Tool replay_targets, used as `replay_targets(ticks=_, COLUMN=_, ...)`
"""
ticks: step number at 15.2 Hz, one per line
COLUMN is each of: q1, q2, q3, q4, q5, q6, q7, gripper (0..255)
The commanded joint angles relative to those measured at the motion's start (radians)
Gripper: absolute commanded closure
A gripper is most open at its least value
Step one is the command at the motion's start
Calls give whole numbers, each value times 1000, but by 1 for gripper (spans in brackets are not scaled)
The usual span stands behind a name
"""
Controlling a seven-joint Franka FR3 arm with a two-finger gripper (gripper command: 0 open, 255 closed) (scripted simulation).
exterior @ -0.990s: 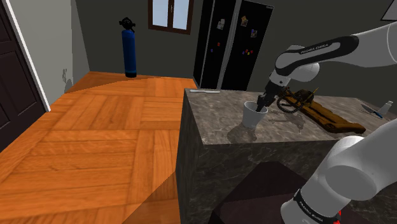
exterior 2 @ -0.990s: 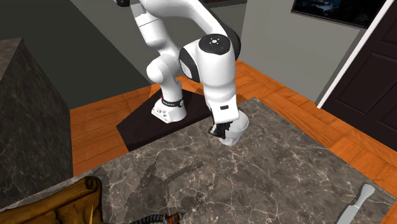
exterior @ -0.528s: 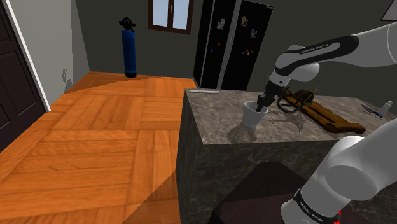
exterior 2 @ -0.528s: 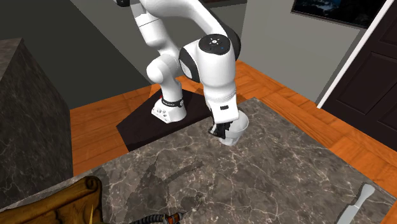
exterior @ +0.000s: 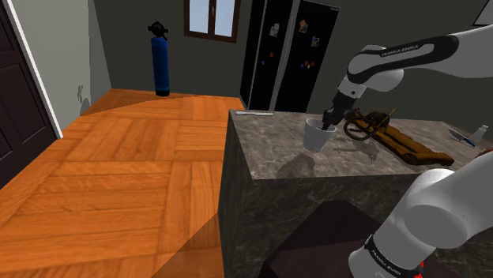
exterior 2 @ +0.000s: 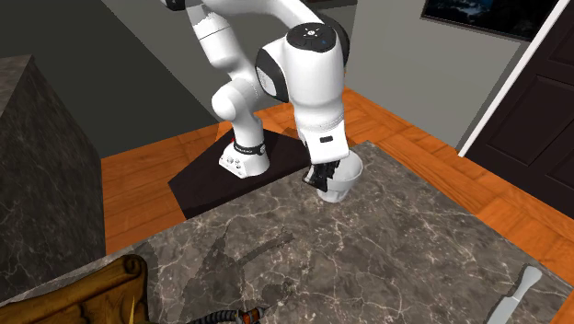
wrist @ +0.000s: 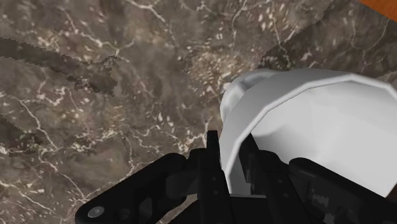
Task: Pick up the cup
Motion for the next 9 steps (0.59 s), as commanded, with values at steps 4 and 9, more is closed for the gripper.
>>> replay_targets(ticks=4, q1=-2, q2=-22, q3=16, q4=50, q5=-5, q6=-69, q7=18, gripper=255)
replay_targets(ticks=9, q1=-2, q2=-33, q3=24, q4=83, q5=-7, q6=-113, q7=27, gripper=255)
